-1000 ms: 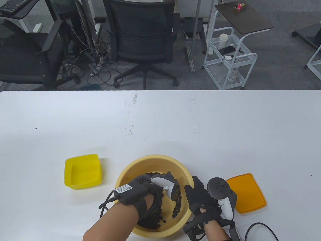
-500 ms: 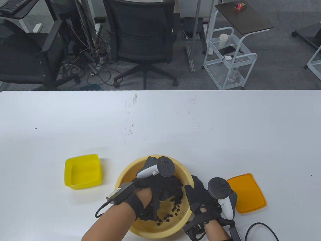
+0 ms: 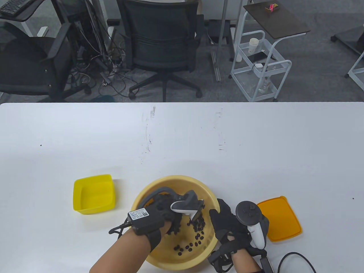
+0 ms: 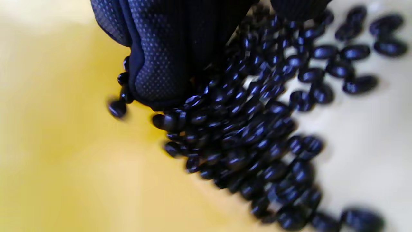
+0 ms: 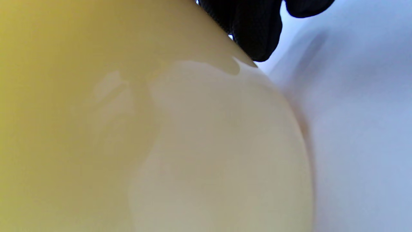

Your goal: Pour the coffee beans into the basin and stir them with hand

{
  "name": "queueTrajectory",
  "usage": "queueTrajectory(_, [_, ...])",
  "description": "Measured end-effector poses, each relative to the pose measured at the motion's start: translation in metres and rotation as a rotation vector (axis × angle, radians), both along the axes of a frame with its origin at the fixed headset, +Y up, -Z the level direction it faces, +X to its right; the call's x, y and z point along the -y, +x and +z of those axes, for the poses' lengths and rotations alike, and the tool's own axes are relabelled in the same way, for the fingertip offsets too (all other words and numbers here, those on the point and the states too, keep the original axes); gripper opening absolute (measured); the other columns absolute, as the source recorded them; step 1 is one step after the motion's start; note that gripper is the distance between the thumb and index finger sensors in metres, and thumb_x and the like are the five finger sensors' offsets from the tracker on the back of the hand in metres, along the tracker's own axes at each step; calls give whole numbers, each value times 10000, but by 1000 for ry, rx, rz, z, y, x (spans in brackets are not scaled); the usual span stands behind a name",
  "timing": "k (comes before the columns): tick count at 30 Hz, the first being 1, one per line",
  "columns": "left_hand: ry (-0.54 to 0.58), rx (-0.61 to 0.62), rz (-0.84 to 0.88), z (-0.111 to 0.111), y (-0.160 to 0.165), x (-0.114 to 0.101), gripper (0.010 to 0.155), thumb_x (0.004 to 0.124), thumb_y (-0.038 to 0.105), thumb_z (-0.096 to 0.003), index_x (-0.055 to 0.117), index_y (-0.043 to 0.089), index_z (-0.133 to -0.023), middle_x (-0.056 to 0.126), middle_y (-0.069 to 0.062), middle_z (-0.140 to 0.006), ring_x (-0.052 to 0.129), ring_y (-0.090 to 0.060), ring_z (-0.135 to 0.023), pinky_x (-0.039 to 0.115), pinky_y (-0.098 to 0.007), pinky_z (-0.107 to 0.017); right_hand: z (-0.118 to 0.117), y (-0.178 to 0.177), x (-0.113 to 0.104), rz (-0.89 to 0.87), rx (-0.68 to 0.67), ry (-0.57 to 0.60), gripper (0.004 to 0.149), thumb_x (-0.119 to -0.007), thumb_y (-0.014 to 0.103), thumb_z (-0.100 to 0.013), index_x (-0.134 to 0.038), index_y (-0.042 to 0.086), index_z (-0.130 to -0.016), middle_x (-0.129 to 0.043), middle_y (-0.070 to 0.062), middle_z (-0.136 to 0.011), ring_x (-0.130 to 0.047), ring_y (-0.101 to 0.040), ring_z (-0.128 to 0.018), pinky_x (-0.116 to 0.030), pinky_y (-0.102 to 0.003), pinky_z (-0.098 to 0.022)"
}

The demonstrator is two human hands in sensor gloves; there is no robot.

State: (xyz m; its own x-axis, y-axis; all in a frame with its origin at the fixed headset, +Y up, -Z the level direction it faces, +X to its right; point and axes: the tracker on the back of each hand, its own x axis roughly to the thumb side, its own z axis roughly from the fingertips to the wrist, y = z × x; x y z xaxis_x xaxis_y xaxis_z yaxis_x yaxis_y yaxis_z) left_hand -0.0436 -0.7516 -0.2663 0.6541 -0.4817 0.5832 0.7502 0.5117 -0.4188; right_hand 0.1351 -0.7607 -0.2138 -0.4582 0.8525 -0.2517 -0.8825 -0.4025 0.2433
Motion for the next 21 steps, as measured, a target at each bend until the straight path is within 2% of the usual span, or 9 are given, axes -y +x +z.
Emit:
queueTrajectory(4, [-156,-62,-140,3,0,9,635,590,489,-523,748,6,-904,956,-183,-774,1098,-274,-567,696,-440,-685,0,0,0,0,0,0,626,-531,430,-498,-286,63,-941,-495,-178,-964,-721,-418,-866,-474,-592,-668])
queueTrajectory(9, [-378,-182,5,7,2,16,611,629,482,-502,899,5,-772,1072,-186,-616,1144,-308,-410,747,-448,-638,0,0,0,0,1,-3,626,-530,431,-498,-284,65,-943,-490,-179,-966,-713,-420,-871,-465,-596,-670])
queueTrajectory(13, [-537,-263,184,7,4,17,624,640,489,-494,914,-29,-706,1089,-189,-549,1147,-311,-344,765,-446,-618,0,0,0,0,2,-4,626,-529,431,-499,-284,64,-943,-489,-179,-966,-712,-422,-871,-463,-596,-670])
queueTrajectory(14, [-580,-287,250,7,5,16,619,635,495,-494,914,-14,-712,1091,-175,-553,1149,-300,-352,770,-441,-617,0,0,0,1,2,-4,625,-529,431,-499,-284,65,-943,-489,-179,-966,-709,-423,-872,-463,-596,-670])
queueTrajectory(17, [-746,-379,544,7,10,15,613,615,504,-508,858,29,-810,1052,-150,-685,1136,-299,-495,741,-449,-642,0,0,0,3,2,-3,626,-528,432,-499,-284,65,-943,-489,-179,-967,-711,-422,-872,-463,-597,-670])
queueTrajectory(19, [-789,-417,679,6,14,12,625,588,502,-527,751,22,-893,976,-143,-761,1085,-303,-593,698,-467,-670,0,0,0,3,1,-3,625,-528,432,-499,-285,66,-944,-490,-180,-966,-711,-424,-871,-463,-597,-669])
queueTrajectory(21, [-805,-413,865,1,17,7,632,555,492,-553,586,50,-1004,832,-144,-902,979,-317,-761,638,-488,-703,0,1,0,6,3,-4,624,-529,432,-499,-287,66,-944,-489,-180,-967,-709,-426,-872,-459,-599,-670])
